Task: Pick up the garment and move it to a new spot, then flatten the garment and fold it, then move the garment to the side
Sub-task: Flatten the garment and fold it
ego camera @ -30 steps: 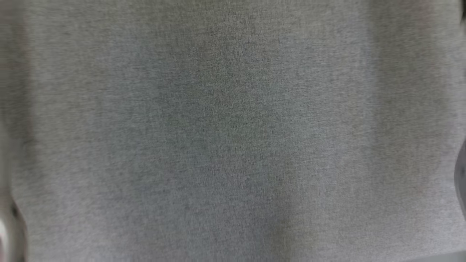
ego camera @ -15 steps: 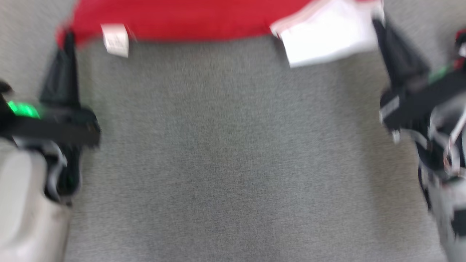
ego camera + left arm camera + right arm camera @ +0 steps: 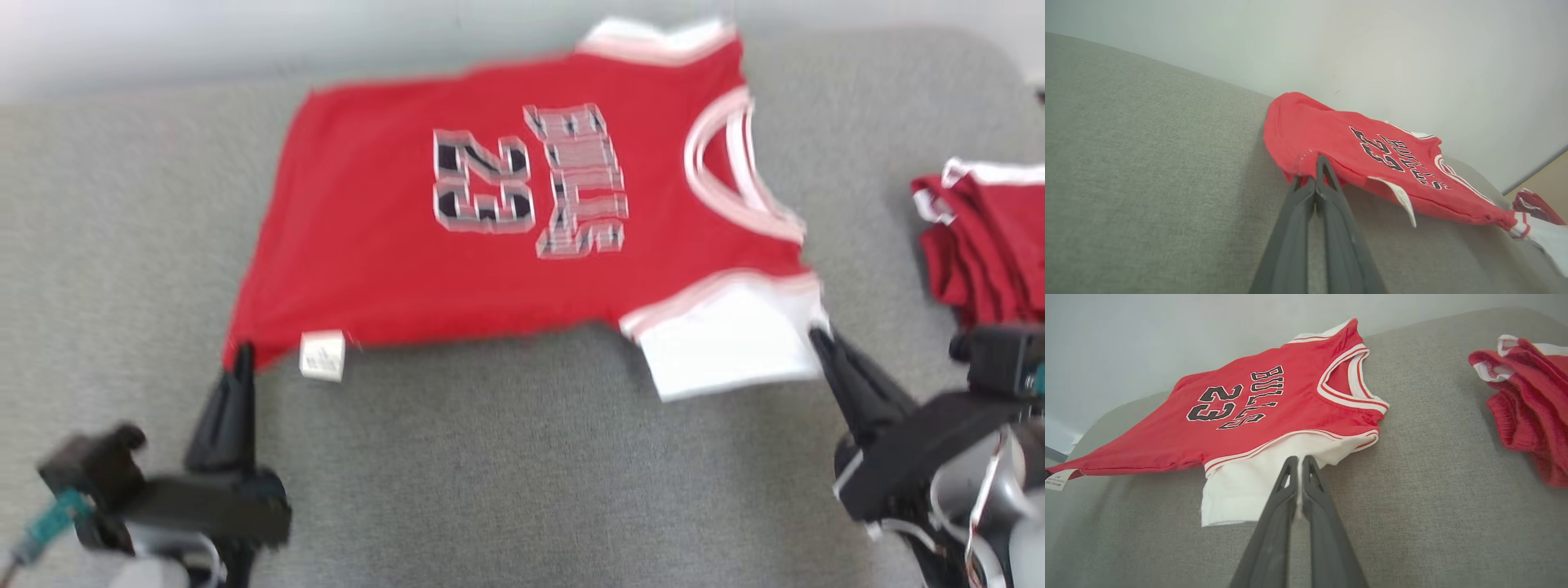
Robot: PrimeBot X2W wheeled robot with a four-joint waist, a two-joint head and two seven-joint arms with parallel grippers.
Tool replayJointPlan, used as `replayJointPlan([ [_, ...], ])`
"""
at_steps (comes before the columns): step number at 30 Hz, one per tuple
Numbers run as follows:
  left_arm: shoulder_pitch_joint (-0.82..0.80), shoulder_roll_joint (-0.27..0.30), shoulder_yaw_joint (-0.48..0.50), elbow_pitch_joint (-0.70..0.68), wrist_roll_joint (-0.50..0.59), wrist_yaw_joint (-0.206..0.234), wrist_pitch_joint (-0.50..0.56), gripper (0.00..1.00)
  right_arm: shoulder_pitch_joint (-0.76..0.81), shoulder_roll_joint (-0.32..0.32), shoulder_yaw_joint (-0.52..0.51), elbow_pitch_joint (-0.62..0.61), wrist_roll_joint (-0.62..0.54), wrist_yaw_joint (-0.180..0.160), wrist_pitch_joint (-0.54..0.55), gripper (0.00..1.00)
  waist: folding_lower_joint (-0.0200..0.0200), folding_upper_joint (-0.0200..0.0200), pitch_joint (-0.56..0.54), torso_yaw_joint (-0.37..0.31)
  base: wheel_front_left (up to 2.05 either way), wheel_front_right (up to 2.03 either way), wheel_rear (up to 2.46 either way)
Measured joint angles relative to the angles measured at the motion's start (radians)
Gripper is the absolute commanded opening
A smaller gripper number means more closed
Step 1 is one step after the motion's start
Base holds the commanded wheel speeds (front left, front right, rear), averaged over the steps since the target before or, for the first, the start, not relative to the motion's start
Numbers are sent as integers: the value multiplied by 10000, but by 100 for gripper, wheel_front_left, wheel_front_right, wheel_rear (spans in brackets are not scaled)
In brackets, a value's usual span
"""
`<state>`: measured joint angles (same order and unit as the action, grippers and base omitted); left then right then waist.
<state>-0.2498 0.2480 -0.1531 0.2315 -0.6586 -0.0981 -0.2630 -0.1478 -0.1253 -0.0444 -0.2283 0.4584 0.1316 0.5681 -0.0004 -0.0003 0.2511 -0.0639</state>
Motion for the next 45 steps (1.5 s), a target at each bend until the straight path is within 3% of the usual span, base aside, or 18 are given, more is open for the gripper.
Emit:
replayJointPlan([
  [9, 1965, -326, -163, -337, 73, 441, 35, 0, 1305, 33, -539, -255, -1051, 0, 976, 0, 0, 1, -1145, 178, 0, 0, 0],
  [20, 3250, -435, -631, -466, 470, 989, 180, 0, 2431, 23, -652, 466, -2010, 0, 1542, 0, 3, 3, -1949, 277, 0, 0, 0],
  [32, 3708, -188, -757, -663, 602, 1438, 708, 0, 3350, 77, -600, 61, -1699, 0, 3264, 0, 3, 3, -2186, 162, 0, 0, 0],
  [45, 3979, 65, -957, -1168, 892, 1831, 1156, 0, 3594, 213, -665, -125, -1599, 0, 3624, 0, 3, 3, -2035, 167, 0, 0, 0],
])
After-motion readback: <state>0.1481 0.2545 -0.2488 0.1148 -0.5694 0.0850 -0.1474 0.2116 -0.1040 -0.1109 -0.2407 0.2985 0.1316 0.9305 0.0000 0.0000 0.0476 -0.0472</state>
